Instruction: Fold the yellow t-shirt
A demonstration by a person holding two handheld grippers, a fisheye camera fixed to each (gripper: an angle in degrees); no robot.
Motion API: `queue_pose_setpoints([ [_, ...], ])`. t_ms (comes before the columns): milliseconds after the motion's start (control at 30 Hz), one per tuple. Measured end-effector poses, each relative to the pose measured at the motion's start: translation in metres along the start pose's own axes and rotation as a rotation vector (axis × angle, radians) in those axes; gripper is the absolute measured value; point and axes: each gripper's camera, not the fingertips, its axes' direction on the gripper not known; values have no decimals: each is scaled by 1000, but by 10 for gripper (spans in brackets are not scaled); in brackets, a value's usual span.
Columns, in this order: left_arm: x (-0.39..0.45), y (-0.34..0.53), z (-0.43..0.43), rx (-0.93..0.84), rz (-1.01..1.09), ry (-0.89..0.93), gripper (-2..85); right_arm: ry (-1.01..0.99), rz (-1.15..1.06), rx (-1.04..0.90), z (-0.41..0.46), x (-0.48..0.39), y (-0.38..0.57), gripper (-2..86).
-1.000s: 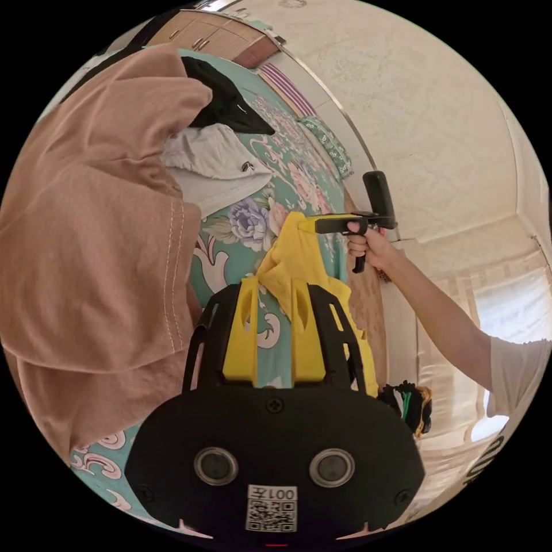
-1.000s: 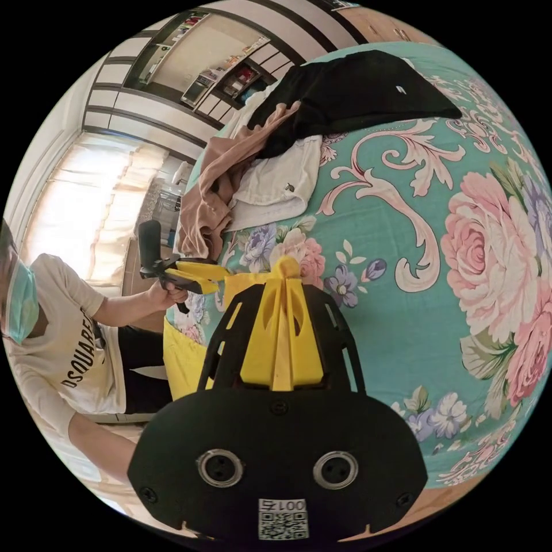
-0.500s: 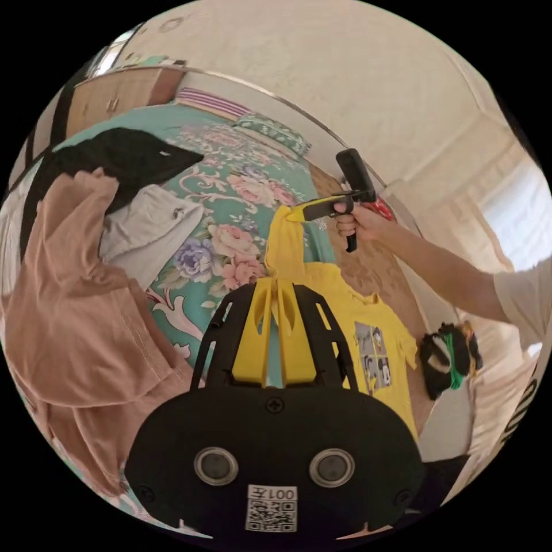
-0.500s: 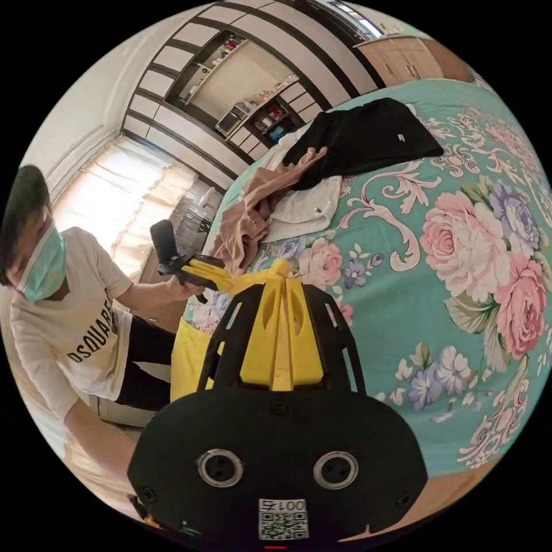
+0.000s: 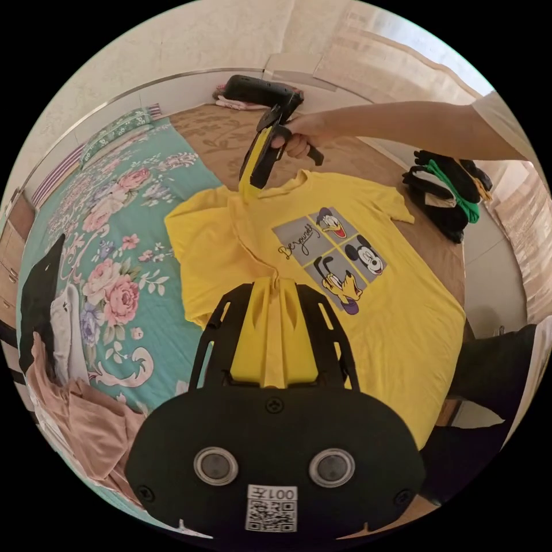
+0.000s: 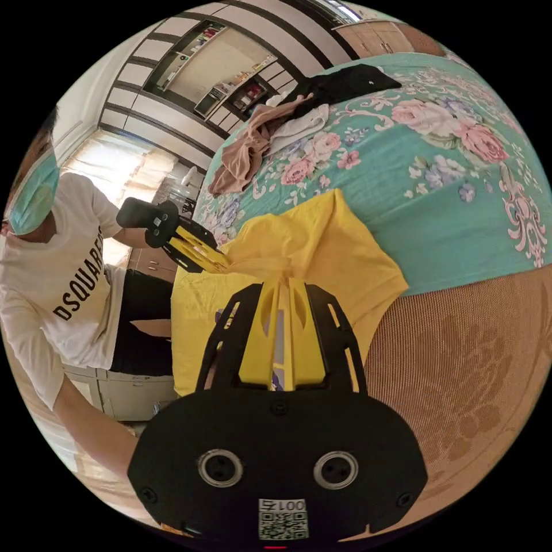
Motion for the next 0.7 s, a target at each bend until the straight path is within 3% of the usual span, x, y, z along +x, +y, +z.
queue_pose_setpoints([
  [133, 8, 6, 32, -61, 11, 29, 28, -21, 23, -59, 14, -9, 31, 11],
  [233, 3, 9, 39, -50, -11, -49, 30, 39, 19, 26, 16, -26, 47, 18],
  [467, -74, 12, 85, -19, -312, -94, 38, 243, 68, 244, 17, -32, 33, 76],
  [700, -97, 25, 137, 5, -434, -1, 33, 264, 168, 111, 62, -14, -11, 50],
])
